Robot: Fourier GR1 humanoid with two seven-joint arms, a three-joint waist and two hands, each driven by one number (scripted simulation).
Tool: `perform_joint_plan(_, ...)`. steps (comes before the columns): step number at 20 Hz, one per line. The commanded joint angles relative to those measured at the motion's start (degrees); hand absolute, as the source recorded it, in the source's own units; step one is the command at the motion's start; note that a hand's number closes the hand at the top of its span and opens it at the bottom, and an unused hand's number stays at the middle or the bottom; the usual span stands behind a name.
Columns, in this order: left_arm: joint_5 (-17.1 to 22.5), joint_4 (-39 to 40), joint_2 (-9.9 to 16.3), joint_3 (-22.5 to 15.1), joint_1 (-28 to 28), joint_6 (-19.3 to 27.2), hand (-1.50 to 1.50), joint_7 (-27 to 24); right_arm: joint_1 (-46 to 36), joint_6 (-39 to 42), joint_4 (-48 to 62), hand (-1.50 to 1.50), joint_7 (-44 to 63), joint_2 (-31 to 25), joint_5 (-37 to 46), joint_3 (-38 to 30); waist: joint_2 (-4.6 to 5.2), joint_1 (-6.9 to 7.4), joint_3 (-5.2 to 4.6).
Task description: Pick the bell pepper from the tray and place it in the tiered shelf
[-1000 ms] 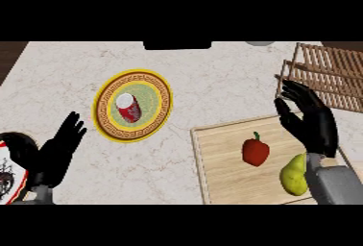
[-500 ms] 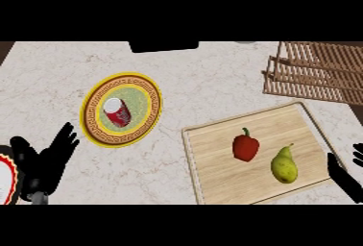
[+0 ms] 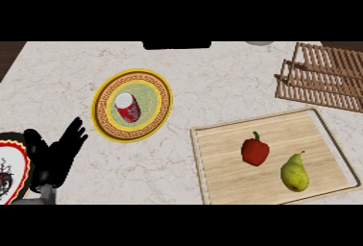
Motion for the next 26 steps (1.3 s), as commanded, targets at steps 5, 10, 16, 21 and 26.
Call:
perform_joint_plan(5, -2.3, 2.4, -2.0, -2.5, -1.4, 0.1, 0.00, -0.2, 0.4, 6.9, -16.8, -1.50, 30.5, -7.6, 13.3, 2.9, 1.11, 3.35, -0.24)
perform_joint_plan(10, -2.3, 2.7, -1.2, -2.0, -5.3, 0.0, 0.00, 2.8, -8.0, 9.1, -14.9, -1.50, 46.7, -9.9, 17.9, 2.7, 1.29, 4.16, -0.31)
perform_joint_plan(16, -1.7, 2.3, -1.2, -2.0, -5.4, -1.2, 0.00, 3.2, -21.3, 15.5, -7.4, -1.50, 60.2, -10.0, 20.7, 1.5, 1.10, 4.96, -0.22)
perform_joint_plan(21, -2.8, 4.1, -2.7, -2.8, -5.3, -1.1, 0.00, 0.8, -29.1, 20.5, -0.7, -1.50, 64.0, -5.5, 22.9, 6.1, 1.18, 5.23, -0.19)
perform_joint_plan(26, -2.3, 3.1, -1.3, -1.7, -4.7, -1.5, 0.00, 2.0, -33.8, 25.7, 4.3, -1.50, 64.6, -0.4, 25.5, 8.8, 0.89, 4.81, -0.21)
